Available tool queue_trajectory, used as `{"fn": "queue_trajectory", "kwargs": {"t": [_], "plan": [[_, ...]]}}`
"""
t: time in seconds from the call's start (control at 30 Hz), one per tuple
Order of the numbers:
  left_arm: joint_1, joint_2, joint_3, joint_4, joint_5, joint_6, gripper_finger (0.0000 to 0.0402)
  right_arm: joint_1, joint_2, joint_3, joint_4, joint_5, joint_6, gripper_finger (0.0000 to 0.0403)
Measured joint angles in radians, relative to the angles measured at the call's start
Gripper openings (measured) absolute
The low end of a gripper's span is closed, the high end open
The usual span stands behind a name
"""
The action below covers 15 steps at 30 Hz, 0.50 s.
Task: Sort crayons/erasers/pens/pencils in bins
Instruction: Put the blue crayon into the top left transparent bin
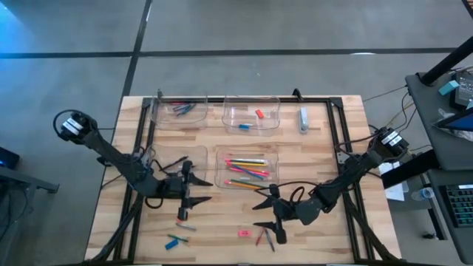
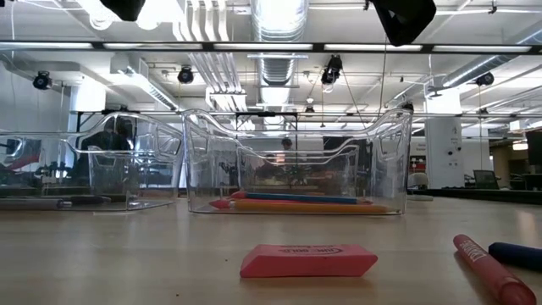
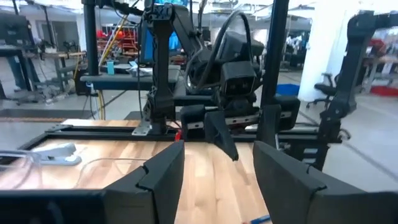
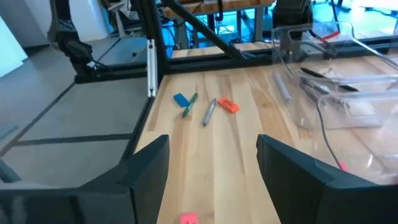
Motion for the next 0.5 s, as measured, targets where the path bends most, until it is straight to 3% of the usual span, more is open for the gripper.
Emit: {"fn": "queue_trajectory", "kwargs": {"t": [0.27,0.5], "plan": [[-0.010,-0.013,0.011,-0.002,0.037,-0.036,0.0176,0.046,0.000,0.132,-0.200,0.013,0.002,0.0228],[-0.038,-0.014,0.035,-0.005,0.052,-0.036,0.0176,0.132,0.029,0.292,-0.563,0.125,0.205,0.0228]]}}
